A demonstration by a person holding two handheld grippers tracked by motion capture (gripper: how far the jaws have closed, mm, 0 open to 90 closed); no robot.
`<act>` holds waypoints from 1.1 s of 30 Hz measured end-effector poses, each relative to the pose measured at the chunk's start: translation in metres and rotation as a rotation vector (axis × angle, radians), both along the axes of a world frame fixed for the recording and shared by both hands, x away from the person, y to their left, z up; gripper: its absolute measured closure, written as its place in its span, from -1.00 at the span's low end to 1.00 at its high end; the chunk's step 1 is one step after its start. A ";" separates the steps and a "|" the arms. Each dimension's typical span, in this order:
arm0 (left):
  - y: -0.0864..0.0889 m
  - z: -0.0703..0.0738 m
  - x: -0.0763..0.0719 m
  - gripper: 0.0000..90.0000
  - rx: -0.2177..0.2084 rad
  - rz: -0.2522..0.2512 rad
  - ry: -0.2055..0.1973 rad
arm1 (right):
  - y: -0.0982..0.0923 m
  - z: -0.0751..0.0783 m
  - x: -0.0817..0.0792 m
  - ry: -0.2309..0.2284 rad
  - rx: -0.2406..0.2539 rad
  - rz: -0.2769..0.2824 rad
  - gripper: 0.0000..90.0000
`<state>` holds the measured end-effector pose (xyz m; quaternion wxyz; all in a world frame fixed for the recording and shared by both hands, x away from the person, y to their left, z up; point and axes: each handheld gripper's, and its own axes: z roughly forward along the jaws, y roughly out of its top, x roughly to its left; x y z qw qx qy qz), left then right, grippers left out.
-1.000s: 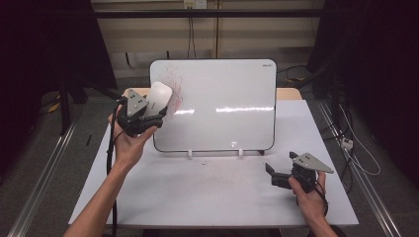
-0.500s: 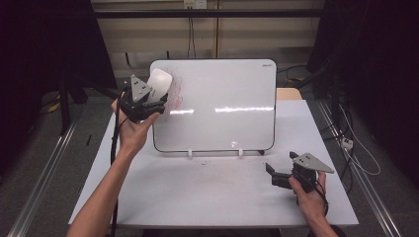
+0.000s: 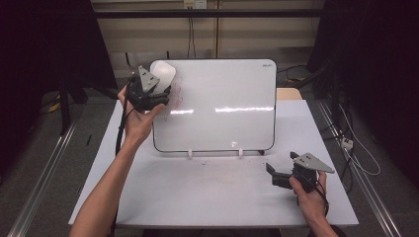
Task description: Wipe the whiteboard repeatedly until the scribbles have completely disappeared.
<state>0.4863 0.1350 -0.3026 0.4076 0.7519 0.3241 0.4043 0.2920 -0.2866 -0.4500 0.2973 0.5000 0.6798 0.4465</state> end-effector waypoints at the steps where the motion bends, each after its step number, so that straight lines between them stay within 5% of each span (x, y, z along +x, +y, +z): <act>1: -0.001 0.000 0.002 -0.31 -0.005 0.002 0.005 | 0.000 0.000 0.000 0.001 0.000 0.000 -0.91; 17: -0.009 -0.014 0.020 -0.31 0.030 0.015 -0.003 | -0.001 -0.001 0.000 0.001 -0.002 0.003 -0.91; 33: -0.013 -0.025 0.011 -0.31 0.047 0.004 -0.006 | -0.002 -0.002 -0.001 0.004 -0.006 0.001 -0.91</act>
